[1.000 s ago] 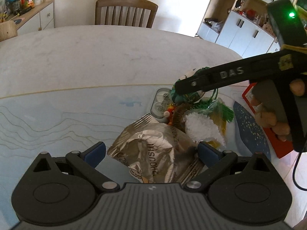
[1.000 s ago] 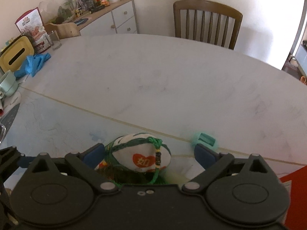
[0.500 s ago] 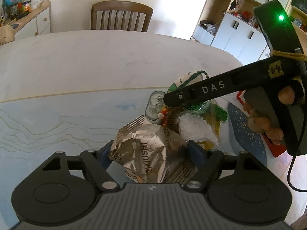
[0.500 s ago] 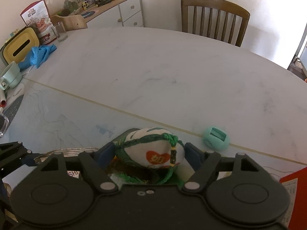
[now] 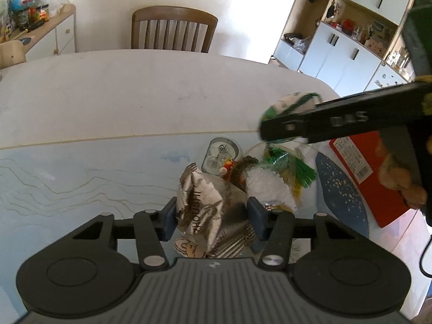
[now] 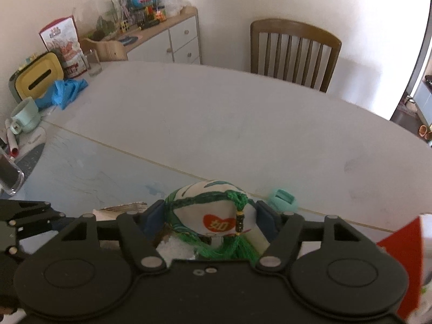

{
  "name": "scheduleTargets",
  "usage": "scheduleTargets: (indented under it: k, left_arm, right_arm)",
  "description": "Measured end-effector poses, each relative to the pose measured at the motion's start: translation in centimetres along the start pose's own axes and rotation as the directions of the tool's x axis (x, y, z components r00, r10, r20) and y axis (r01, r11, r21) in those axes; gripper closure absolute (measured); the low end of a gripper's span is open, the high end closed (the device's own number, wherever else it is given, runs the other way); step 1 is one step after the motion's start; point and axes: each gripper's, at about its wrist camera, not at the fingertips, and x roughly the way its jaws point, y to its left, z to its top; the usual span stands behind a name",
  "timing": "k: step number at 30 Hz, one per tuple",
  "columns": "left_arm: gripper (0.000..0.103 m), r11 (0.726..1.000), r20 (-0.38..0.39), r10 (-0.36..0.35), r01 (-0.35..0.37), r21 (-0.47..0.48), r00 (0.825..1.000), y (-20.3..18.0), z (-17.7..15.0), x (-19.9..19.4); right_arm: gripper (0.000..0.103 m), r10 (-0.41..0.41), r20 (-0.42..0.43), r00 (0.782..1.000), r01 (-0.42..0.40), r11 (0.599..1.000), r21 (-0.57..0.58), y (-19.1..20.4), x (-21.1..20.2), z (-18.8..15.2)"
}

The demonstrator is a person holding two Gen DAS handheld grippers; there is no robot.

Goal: Organize objects
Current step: 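Carry the silver snack bag and netted ball into the red shoebox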

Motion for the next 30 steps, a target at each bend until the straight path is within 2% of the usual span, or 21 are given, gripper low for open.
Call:
scheduleTargets:
  k: [7,14,23,30]
  left_arm:
    - [0.055,0.999,0.029,-0.007,0.008,-0.038,1.000,-0.4,0.3,-1.6]
    - [0.055,0.999,0.055,-0.023,0.025,-0.043,0.998,-2.3,1.1,-3.9]
    - [0.055,0.999,0.055,-0.050,0.050,0.009,0.997,-7.1,2.0,-6.5]
    - [0.055,0.992,0.050,-0.103,0.099,0.075,0.993,-11.9,3.0,-7.2]
  right_arm:
    - [0.034,0.003,0.056,0.998,-0.004,0.999,0.034,-1.4,-4.4,-1.1]
    - [0.034,0.010,0.107,0.994,-0.015,0.999,0.052,-2.7,-9.1,-2.1]
    - [0.034,-0.004,0.128,0.992,-0.002,0.999,0.049,-4.6,-14.1,-4.0]
    - [0.033,-0.038,0.135,0.990,0.030,0.998,0.061,-7.2,-17.1,-5.7]
